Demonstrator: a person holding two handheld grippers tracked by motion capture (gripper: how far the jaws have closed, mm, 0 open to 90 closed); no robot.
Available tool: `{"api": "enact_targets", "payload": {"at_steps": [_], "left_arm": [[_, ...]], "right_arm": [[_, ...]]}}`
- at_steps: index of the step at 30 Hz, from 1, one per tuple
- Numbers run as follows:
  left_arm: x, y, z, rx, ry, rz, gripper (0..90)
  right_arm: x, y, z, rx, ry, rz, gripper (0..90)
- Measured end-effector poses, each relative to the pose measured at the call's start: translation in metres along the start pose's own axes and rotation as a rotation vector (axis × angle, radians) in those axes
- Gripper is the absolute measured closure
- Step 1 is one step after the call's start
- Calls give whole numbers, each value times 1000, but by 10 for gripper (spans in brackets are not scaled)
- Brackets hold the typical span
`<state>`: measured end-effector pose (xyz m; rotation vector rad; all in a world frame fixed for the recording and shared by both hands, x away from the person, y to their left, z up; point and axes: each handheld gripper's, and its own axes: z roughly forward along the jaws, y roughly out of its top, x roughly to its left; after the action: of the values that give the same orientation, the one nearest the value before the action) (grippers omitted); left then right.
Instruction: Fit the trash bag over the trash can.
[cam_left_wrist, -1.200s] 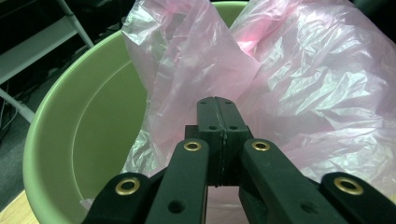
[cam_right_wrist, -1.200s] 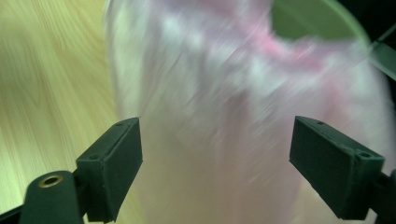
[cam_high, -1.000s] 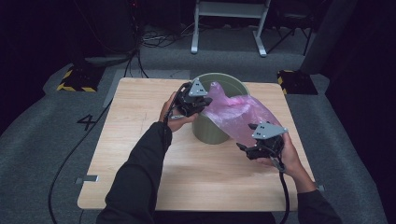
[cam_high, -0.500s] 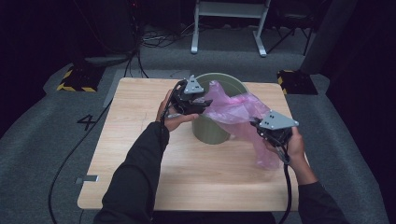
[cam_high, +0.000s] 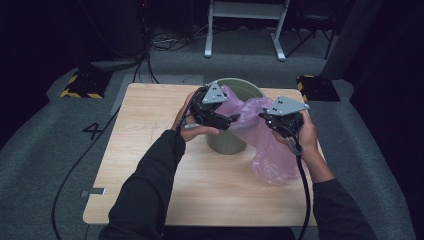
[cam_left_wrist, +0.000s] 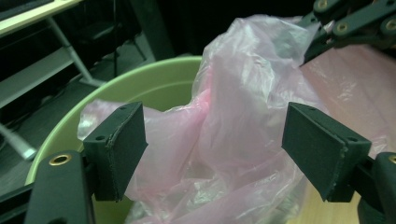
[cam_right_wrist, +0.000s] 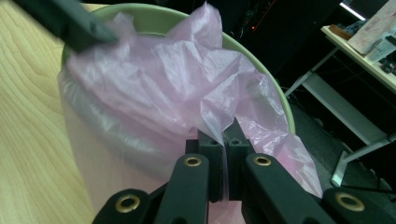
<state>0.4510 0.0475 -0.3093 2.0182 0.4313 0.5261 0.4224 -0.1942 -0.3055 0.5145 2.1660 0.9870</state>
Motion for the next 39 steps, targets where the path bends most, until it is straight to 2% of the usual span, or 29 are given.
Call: {"api": "enact_targets", "payload": {"at_steps": [1,3,7,12,13,15,17,20,21,22,23,25,29,32,34,35,37,39], "left_arm": [[-1,0,3,7,-9,6,216],[-3,0,8,44,39,30,298],[-3,0,13,71,65,56,613],[0,-2,15,97,69,85,875],[1,-3,16,102,59,88,895],[2,-4,18,118,69,94,898],[5,-5,18,129,82,84,899],[10,-8,19,137,105,62,899],[14,-10,19,140,107,52,900],[16,-11,19,143,116,41,900],[18,-13,18,144,122,36,900],[23,-16,17,142,130,9,900],[31,-21,16,140,149,-24,900],[33,-23,17,146,153,-28,900],[34,-23,16,145,159,-30,899],[35,-24,16,143,157,-36,900],[35,-24,16,140,160,-40,899],[36,-24,15,132,160,-44,899]], "right_arm": [[0,2,2,2,13,1,894],[-1,5,6,-2,39,10,882],[-1,8,9,-21,77,17,842],[-3,8,7,-40,132,31,763],[-3,8,6,-47,140,35,748],[-4,7,4,-53,140,40,698],[-5,5,2,-59,125,58,542],[-7,1,-1,-42,137,74,421],[-7,-1,-3,-38,125,78,376],[-7,-4,-6,-33,130,84,308],[-7,-7,-9,-24,137,85,275],[-6,-14,-13,-4,109,75,223],[-4,-36,-22,25,86,71,170],[-2,-53,-22,70,115,86,185],[1,-61,-19,88,114,95,228],[2,-65,-17,92,121,101,320],[5,-70,-14,89,122,85,574],[5,-70,-15,69,125,74,725]]}}
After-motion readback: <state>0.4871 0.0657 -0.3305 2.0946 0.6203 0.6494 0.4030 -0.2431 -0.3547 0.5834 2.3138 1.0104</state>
